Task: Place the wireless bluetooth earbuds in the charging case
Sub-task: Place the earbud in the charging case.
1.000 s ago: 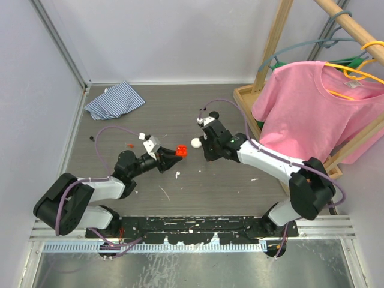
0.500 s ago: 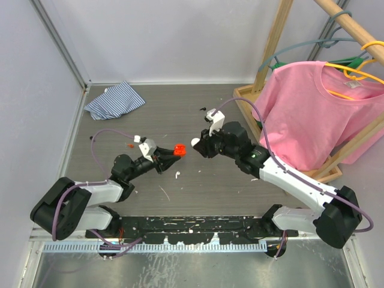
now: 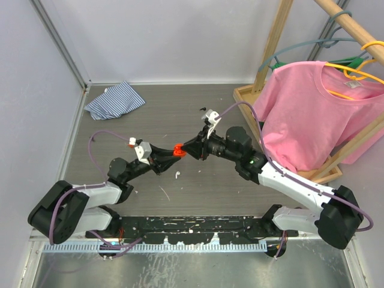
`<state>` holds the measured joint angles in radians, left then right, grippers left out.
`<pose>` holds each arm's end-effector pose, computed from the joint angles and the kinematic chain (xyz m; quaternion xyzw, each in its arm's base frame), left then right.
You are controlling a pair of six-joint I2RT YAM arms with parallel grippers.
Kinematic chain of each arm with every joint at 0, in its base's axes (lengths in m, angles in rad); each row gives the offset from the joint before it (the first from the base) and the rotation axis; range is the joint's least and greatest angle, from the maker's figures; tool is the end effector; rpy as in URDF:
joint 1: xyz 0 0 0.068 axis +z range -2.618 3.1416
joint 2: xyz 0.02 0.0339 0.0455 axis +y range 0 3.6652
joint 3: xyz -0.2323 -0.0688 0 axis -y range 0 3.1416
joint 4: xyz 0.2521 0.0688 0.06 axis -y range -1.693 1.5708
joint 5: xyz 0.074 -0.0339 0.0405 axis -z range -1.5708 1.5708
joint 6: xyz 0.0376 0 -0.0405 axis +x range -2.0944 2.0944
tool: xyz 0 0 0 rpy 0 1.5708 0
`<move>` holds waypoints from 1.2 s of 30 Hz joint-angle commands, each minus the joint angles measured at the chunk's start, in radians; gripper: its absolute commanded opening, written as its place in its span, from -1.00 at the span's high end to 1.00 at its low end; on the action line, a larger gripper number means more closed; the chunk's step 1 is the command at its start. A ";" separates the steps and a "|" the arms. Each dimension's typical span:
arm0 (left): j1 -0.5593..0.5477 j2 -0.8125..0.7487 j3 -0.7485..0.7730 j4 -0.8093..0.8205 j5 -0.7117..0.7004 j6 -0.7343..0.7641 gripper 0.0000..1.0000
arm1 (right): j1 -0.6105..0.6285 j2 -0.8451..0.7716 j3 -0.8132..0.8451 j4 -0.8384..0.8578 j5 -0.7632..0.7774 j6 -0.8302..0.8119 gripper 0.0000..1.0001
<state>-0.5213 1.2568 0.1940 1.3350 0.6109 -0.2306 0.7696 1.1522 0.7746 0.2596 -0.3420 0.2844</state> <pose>0.1837 -0.1304 0.1715 0.3205 0.5359 -0.4480 0.6398 0.2000 0.2113 0.2757 -0.2867 0.6879 0.4391 0.5017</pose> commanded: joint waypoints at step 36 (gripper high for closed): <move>0.002 -0.106 0.007 0.093 0.038 -0.037 0.99 | 0.033 0.037 -0.068 0.297 -0.038 0.077 0.60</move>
<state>-0.5213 1.1751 0.1940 1.3499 0.6483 -0.2729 0.7967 1.1919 0.7113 0.5014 -0.3973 0.3637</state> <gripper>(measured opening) 0.252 0.266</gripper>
